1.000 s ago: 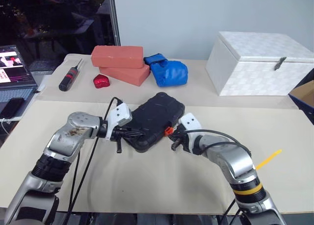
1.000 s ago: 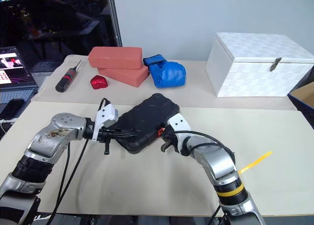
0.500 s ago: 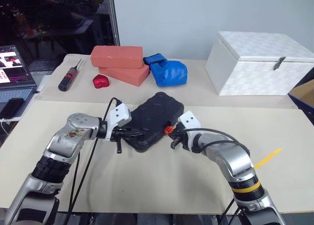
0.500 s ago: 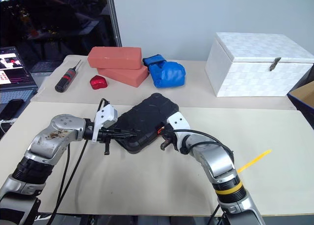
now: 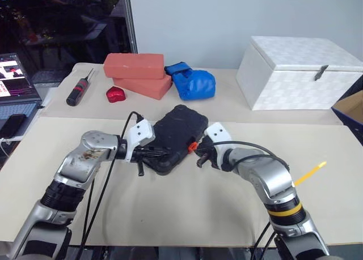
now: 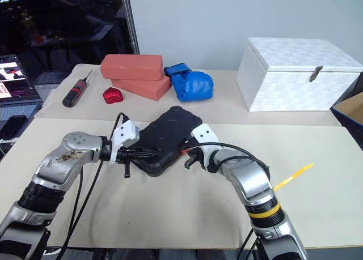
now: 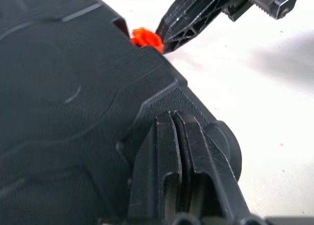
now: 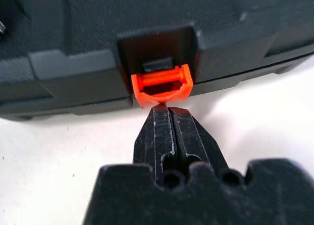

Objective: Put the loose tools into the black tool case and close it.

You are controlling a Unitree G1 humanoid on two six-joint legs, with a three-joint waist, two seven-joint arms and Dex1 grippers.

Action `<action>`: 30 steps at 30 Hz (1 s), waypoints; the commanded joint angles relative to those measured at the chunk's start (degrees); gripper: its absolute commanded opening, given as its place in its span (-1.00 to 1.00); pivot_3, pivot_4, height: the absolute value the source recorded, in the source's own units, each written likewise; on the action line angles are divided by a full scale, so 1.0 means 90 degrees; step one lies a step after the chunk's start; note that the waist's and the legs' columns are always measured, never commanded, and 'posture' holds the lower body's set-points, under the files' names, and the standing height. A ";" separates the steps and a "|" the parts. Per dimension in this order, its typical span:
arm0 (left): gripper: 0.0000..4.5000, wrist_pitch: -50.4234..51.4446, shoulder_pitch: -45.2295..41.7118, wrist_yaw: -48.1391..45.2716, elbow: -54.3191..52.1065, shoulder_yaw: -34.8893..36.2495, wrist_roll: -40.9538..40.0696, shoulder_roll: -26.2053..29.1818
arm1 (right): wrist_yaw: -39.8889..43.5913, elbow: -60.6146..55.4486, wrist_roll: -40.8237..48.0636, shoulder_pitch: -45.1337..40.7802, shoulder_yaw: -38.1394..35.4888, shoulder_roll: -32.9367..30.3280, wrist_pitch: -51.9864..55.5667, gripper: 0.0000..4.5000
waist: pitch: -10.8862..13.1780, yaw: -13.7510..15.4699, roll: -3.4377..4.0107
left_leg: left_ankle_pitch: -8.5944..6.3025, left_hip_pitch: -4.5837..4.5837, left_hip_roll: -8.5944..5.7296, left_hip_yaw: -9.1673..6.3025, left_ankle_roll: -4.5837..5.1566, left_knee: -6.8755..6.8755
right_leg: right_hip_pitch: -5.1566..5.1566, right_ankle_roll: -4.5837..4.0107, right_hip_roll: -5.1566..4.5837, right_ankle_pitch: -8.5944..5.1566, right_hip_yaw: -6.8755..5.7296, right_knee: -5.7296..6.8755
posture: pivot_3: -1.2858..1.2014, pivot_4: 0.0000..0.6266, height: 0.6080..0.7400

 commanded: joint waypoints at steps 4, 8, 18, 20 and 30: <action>-0.94 0.0181 0.0362 -0.0046 0.0170 -0.0552 0.0284 -0.0062 | 0.0101 -0.0127 0.0089 -0.0626 0.0133 0.0271 -0.0360 -1.00 | -0.0005 -0.0093 0.0007 | 0.0000 0.0003 0.0001 0.0000 0.0000 -0.0001 | 0.0001 0.0004 0.0000 0.0003 0.0001 0.0003 | 0.03 -0.52 1.00; -0.94 0.0148 0.0437 0.0010 0.0149 -0.0506 0.0301 -0.0084 | 0.0207 0.0087 0.0039 -0.0618 0.0230 0.0311 -0.0692 -1.00 | -0.0023 -0.0071 0.0016 | 0.0000 0.0011 0.0000 -0.0001 0.0000 -0.0006 | 0.0012 0.0005 0.0000 0.0000 0.0001 -0.0002 | 0.03 -0.52 1.00; -0.61 0.0292 0.1916 0.0541 -0.1500 0.1949 -0.1760 -0.0416 | 0.1329 -0.1839 0.0654 0.1603 -0.1270 -0.1093 -0.2831 -0.49 | -0.0022 0.0075 0.0014 | -0.0022 -0.0057 -0.0006 -0.0001 0.0005 -0.0017 | -0.0039 -0.0006 -0.0011 -0.0006 0.0000 -0.0015 | 0.03 -0.52 1.00; -0.30 0.0397 0.2415 0.0465 -0.1875 0.2306 -0.2081 -0.0219 | 0.1750 -0.2228 0.1046 0.2321 -0.1877 -0.1476 -0.3006 -0.22 | -0.0021 0.0081 0.0012 | -0.0027 -0.0056 -0.0005 -0.0002 0.0004 -0.0017 | -0.0035 -0.0006 -0.0011 -0.0010 -0.0002 -0.0019 | 0.03 -0.52 1.00; 0.99 0.0350 0.4477 0.0414 -0.2413 0.3916 -0.2417 0.0621 | 0.3434 -0.2628 0.1801 0.5392 -0.4858 -0.2579 -0.4194 0.99 | -0.0010 0.0079 0.0009 | -0.0064 0.0027 0.0001 0.0008 -0.0062 -0.0014 | 0.0001 -0.0055 -0.0022 -0.0043 -0.0003 -0.0027 | 0.03 -0.52 1.00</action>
